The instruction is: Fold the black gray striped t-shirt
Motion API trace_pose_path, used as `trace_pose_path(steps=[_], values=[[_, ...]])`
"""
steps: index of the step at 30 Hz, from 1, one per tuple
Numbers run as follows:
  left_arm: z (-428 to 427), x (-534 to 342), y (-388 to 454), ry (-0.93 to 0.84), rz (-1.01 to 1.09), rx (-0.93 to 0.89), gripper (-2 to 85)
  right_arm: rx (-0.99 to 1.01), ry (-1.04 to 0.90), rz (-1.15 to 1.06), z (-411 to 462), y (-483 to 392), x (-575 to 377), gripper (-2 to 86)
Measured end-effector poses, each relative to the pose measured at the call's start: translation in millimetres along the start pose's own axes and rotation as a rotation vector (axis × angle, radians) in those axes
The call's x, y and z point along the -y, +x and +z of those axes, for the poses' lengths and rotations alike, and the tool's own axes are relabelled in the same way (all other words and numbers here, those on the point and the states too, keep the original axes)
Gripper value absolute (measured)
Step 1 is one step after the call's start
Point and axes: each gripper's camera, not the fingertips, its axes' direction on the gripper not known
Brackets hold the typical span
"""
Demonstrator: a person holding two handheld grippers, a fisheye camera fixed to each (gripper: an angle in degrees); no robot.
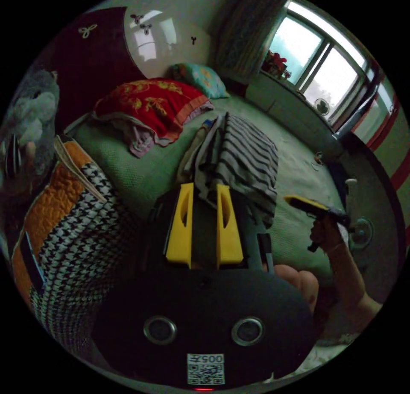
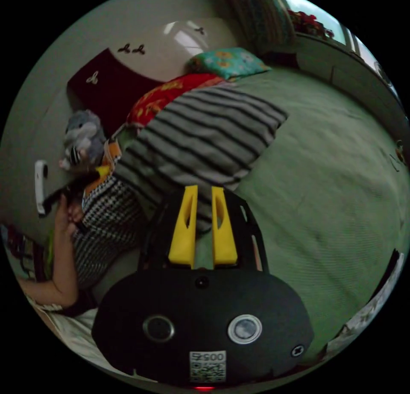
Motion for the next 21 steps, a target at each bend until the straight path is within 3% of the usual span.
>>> trace_pose_path(steps=[5,8,12,16,21], values=[[45,8,78,0.022,0.035,-0.071,8.7,-0.099,-0.113,0.025,39,-31,-25,-0.3],[102,9,101,-0.045,-0.027,0.095,8.5,-0.088,-0.236,0.089,59,-42,-50,-0.9],[123,-3,132,-0.047,-0.03,0.115,7.8,-0.107,-0.203,0.097,17,-43,-86,-1.0],[105,-34,194,0.035,0.034,0.144,6.6,-0.095,-0.035,0.205,-60,-25,-141,-1.0],[138,-87,299,-0.03,0.239,-0.016,4.5,-0.307,0.175,0.501,-159,17,-257,-1.0]])
